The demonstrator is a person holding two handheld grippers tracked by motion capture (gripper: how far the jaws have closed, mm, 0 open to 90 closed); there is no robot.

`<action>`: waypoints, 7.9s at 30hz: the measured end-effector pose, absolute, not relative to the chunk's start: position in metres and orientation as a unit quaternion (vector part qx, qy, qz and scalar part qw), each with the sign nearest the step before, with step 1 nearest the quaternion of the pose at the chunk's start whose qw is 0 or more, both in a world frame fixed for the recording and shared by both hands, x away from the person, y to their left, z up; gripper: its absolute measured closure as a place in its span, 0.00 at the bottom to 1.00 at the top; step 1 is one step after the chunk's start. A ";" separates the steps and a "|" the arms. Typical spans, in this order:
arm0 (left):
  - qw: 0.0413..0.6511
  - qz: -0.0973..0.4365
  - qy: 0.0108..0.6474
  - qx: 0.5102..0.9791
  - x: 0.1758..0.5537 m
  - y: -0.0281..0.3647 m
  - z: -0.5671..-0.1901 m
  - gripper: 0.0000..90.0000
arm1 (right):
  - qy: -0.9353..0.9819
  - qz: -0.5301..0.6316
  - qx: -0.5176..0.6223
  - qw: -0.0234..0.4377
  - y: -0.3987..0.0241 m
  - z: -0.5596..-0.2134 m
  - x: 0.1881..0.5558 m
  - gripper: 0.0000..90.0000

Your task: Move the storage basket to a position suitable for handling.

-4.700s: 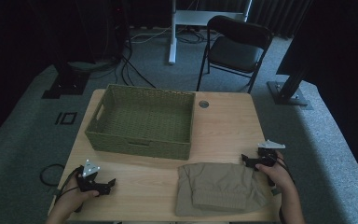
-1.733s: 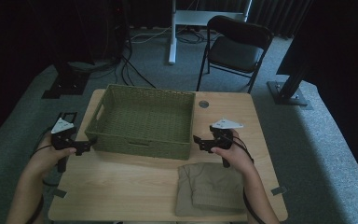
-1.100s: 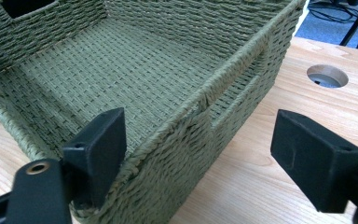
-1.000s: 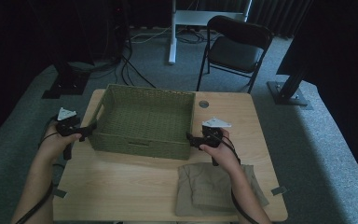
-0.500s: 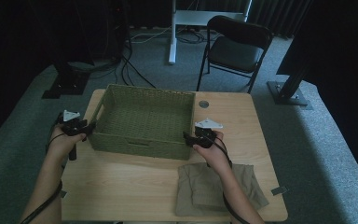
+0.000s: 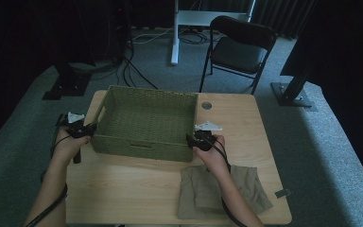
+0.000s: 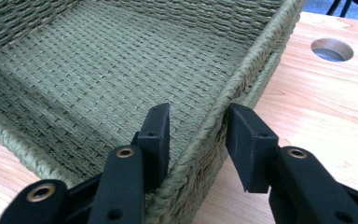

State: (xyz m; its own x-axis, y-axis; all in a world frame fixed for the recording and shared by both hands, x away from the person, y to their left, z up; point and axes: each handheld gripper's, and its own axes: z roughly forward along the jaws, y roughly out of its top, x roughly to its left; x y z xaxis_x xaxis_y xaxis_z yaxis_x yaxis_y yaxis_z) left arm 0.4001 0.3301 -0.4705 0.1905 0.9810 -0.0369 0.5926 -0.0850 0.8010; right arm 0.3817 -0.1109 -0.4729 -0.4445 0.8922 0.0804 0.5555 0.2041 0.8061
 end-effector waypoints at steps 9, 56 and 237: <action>0.366 0.272 0.591 0.666 0.389 0.325 -0.472 0.94 | 0.748 0.395 0.488 0.215 -0.112 -0.470 0.381 0.75; 0.379 0.238 0.608 0.656 0.362 0.303 -0.468 0.85 | 0.749 0.383 0.499 0.207 -0.139 -0.468 0.375 0.78; 0.366 0.238 0.568 0.698 0.450 0.073 -0.481 0.90 | 0.668 0.328 0.608 0.277 -0.340 -0.468 0.444 0.85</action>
